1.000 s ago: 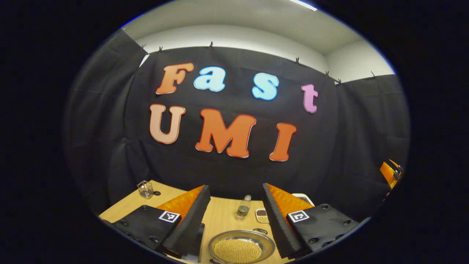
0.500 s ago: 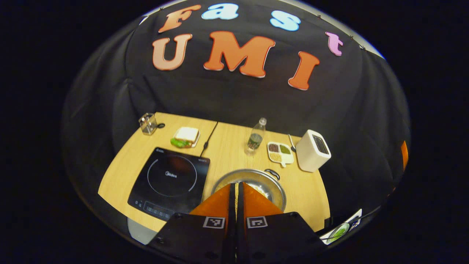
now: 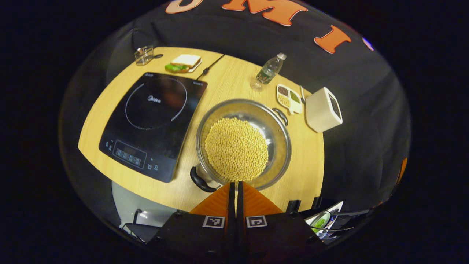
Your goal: First push the handle of the pot to place it horizontally, then grasp the pot with both hands and set it on the induction cooktop.
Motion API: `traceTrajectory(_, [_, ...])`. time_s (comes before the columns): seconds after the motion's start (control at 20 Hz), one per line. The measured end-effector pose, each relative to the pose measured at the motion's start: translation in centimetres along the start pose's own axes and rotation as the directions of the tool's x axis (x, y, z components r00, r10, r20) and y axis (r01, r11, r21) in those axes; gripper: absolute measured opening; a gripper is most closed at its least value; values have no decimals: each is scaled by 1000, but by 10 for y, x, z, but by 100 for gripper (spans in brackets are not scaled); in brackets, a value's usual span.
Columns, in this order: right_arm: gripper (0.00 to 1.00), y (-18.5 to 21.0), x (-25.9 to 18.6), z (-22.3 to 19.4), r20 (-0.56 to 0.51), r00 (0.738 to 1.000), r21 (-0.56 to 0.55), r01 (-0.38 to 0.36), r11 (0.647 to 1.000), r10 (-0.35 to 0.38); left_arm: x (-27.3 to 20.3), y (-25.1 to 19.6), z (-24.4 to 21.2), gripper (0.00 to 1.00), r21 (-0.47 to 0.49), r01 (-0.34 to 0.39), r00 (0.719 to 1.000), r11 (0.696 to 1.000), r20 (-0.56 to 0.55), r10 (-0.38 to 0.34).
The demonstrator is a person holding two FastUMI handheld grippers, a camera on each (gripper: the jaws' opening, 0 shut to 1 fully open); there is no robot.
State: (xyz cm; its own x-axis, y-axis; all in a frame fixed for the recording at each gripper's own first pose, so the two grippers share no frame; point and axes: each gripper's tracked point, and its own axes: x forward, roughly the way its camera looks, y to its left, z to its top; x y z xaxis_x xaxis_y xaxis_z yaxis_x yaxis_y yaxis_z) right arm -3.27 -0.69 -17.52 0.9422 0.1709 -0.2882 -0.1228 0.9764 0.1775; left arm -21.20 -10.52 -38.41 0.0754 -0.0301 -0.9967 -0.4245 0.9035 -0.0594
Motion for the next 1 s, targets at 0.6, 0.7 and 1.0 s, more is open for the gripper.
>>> traceTrajectory(0.6, [95, -20, -3, -20, -49, 996, -39, 70, 997, -71, 70, 20, -61, 8, -179, -44, 972, 983, -234, 1])
traceTrajectory(0.7, [95, -24, -4, -21, -55, 995, -42, 85, 996, -87, 80, 17, -70, 8, -212, -53, 963, 976, -271, -6])
traceTrajectory(1.0, [95, -38, -11, -24, -67, 988, -43, 139, 989, -142, 110, 26, -71, 8, -223, -102, 953, 969, -300, 31])
